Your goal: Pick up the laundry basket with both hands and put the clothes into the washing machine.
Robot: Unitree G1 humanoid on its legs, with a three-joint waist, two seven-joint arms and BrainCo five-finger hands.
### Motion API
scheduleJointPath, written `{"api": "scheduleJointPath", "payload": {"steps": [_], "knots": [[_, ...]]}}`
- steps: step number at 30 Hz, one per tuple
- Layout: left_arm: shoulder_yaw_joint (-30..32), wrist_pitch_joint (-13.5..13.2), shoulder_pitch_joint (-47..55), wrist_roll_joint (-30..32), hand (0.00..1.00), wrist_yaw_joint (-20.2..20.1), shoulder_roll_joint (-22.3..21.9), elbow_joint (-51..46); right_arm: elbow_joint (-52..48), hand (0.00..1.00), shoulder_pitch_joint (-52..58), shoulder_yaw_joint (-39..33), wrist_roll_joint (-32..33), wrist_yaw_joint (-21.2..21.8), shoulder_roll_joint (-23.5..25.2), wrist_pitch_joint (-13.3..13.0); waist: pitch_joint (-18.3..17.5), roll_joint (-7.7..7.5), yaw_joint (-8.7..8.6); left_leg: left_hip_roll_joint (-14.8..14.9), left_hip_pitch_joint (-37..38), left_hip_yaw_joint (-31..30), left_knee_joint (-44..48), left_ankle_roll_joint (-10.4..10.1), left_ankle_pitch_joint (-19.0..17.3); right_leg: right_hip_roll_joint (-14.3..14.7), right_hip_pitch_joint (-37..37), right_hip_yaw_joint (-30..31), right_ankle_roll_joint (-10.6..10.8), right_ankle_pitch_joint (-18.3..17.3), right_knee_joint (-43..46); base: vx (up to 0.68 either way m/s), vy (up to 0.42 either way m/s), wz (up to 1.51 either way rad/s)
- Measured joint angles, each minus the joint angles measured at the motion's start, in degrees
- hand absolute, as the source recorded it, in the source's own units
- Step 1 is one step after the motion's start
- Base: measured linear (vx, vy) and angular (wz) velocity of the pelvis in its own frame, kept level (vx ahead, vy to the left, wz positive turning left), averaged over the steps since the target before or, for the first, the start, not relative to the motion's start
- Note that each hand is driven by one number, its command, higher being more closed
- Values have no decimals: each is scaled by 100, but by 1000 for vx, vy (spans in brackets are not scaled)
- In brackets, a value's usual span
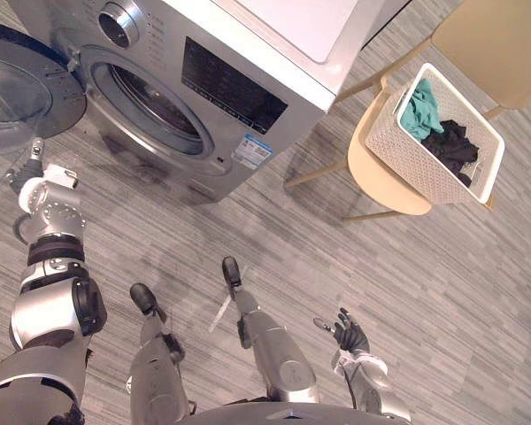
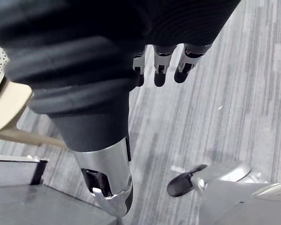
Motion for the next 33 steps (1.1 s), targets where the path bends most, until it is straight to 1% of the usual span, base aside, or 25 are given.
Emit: {"api": "scheduleJointPath", "payload": {"steps": [3,6,10,12,13,14,15,16,17,18,19,20,21,22,23,24,25,26,28,29,31,32,33], "knots": [[123,-36,-77,1,0,68,166,14,-1,0,36,9,3,2,-1,-48,26,-65,66,-8,-2,-14,-1,4,9,-10,8,-6,-1,0,0,-32,-9,4],[215,-45,-134,3,0,82,339,53,12,0,38,22,5,2,-1,-58,62,-156,78,-14,-23,-78,-1,-8,16,-19,20,-51,-1,0,0,-52,-19,8],[186,-36,-126,61,0,74,356,69,29,0,43,197,123,1,-12,-63,62,-204,93,-13,-52,-172,3,-16,33,-26,48,-156,0,-2,1,-38,-18,13],[-80,-33,151,263,0,37,289,-81,83,0,35,225,121,3,2,-65,63,-202,106,-19,-17,-235,33,22,65,-34,118,-215,1,-3,1,-15,-16,15],[-269,-19,524,440,0,-47,131,-354,215,0,30,215,119,2,2,-64,64,-195,108,-21,47,-303,33,22,65,-38,223,-301,-5,-34,2,-3,-12,20],[-328,-8,744,584,0,-112,29,-535,282,0,33,207,112,-3,2,-48,62,-192,126,-20,87,-326,33,19,63,-37,282,-316,-10,-53,2,3,-13,23],[-505,22,1302,938,0,-359,-277,-1001,458,0,28,147,105,-2,3,-36,64,-165,214,-24,193,-357,33,-25,16,-36,385,-332,-44,-131,40,8,-12,19],[-598,30,1736,1130,0,-552,-570,-1268,573,0,27,68,98,-9,1,-7,49,-102,267,-32,256,-400,32,-56,-27,-39,450,-373,-58,-212,105,13,-9,31],[-746,34,2293,1304,0,-785,-985,-1409,746,0,14,-249,54,3,38,64,8,34,311,-62,330,-455,32,-2,14,-42,490,-489,-77,-367,292,19,-3,35],[-768,41,2553,1365,0,-897,-1218,-1402,903,0,7,-431,-11,6,46,80,-30,122,328,-78,370,-463,30,0,6,-45,511,-529,-88,-467,397,38,7,44],[-758,70,3074,1341,0,-1138,-1678,-1297,1175,0,-27,-796,-167,15,34,163,-106,291,375,-122,496,-520,20,28,-40,-88,594,-616,-91,-650,587,51,14,41],[-761,85,3451,1283,0,-1269,-1982,-1134,1450,0,-69,-1070,-281,15,20,227,-191,428,394,-162,598,-584,-2,33,-81,-125,680,-650,-107,-795,702,83,29,51],[-804,123,3891,1098,0,-1403,-2331,-896,1839,0,-112,-1396,-427,21,-20,331,-295,599,421,-226,748,-668,-4,50,-138,-196,831,-759,-109,-978,826,83,29,44],[-838,155,4101,1033,0,-1473,-2476,-813,2006,0,-113,-1526,-530,21,-34,377,-346,690,447,-257,808,-721,-4,64,-167,-224,906,-804,-112,-1045,869,129,45,52],[-987,205,4513,1006,0,-1701,-2719,-552,2313,0,-105,-1827,-734,24,-35,499,-483,891,522,-324,944,-817,-6,69,-224,-305,1062,-915,-85,-1175,959,103,38,40],[-993,210,4635,1006,0,-1781,-2799,-413,2414,0,-109,-1925,-802,23,-29,544,-540,961,551,-346,988,-853,-7,61,-247,-329,1122,-939,-92,-1219,987,114,48,43],[-983,272,4810,1179,0,-1965,-2897,-159,2492,0,-110,-2068,-804,20,6,601,-645,1060,595,-388,1069,-911,-9,63,-273,-377,1229,-981,-69,-1275,1007,75,42,28],[-986,348,4946,1389,0,-2144,-2937,56,2497,0,-110,-2165,-797,16,34,600,-743,1127,638,-423,1144,-935,-10,89,-295,-417,1322,-1039,-38,-1304,1015,69,38,22],[-938,411,5014,1653,0,-2356,-2924,216,2451,0,-128,-2303,-780,8,121,582,-793,1154,687,-451,1300,-940,-11,105,-330,-452,1490,-1076,-18,-1332,1002,39,32,12],[-923,415,5037,1734,0,-2415,-2923,263,2451,0,-140,-2309,-772,6,146,582,-825,1145,690,-456,1337,-934,-11,125,-349,-459,1529,-1075,-15,-1338,993,24,33,2],[-776,454,5062,2142,0,-2570,-2917,452,2419,0,-168,-2303,-674,-62,294,566,-923,1082,703,-464,1512,-803,-12,116,-400,-473,1639,-971,-15,-1337,959,10,29,-21],[-695,459,5062,2235,0,-2602,-2925,467,2413,0,-181,-2302,-670,-78,341,567,-954,1062,718,-457,1556,-724,-11,113,-421,-462,1631,-895,-30,-1327,957,-5,20,-58],[-624,463,5063,2476,0,-2619,-2923,517,2370,0,-202,-2271,-587,-99,402,555,-973,1035,735,-422,1681,-515,-10,105,-467,-428,1608,-684,-65,-1299,951,-13,15,-89]]}}
